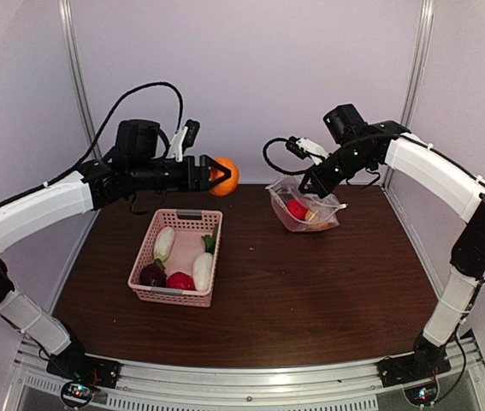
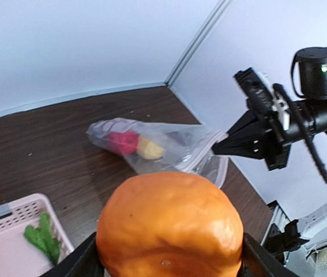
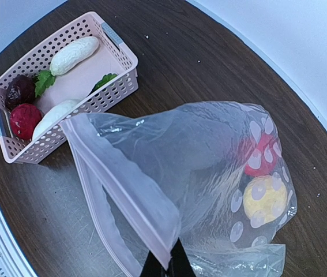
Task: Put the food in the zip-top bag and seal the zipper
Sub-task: Place the fake fruit in the zipper food storage bag.
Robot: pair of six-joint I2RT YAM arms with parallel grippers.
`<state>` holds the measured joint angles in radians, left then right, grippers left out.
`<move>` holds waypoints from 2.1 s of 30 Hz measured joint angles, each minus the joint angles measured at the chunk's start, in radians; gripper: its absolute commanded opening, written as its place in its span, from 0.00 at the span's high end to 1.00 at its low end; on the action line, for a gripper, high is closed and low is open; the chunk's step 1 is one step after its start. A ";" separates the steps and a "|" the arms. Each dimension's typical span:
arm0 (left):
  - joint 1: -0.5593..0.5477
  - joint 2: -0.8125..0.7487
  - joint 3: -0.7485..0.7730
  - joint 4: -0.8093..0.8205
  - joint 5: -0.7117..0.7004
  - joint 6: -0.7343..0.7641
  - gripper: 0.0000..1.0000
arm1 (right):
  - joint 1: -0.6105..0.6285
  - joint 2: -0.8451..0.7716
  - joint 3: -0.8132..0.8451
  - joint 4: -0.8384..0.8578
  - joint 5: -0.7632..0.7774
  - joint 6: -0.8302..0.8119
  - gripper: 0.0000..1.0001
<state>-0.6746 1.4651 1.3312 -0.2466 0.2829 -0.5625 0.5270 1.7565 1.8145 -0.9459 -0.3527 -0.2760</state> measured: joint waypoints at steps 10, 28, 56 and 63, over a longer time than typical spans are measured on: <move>-0.152 0.175 0.070 0.264 0.066 -0.097 0.44 | 0.001 0.000 0.012 0.027 0.001 0.068 1.00; -0.244 0.438 0.222 0.451 -0.018 -0.265 0.53 | 0.004 -0.009 0.048 0.042 0.003 0.131 1.00; -0.169 0.710 0.590 0.184 -0.106 -0.359 0.27 | 0.006 -0.056 0.024 0.061 -0.145 0.161 1.00; -0.171 0.695 0.567 0.177 -0.041 -0.309 0.17 | -0.002 -0.070 0.011 0.067 -0.140 0.160 1.00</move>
<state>-0.8452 2.1605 1.8984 -0.0692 0.2417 -0.8719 0.5255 1.6867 1.8252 -0.8787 -0.4931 -0.1158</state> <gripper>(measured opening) 0.795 0.003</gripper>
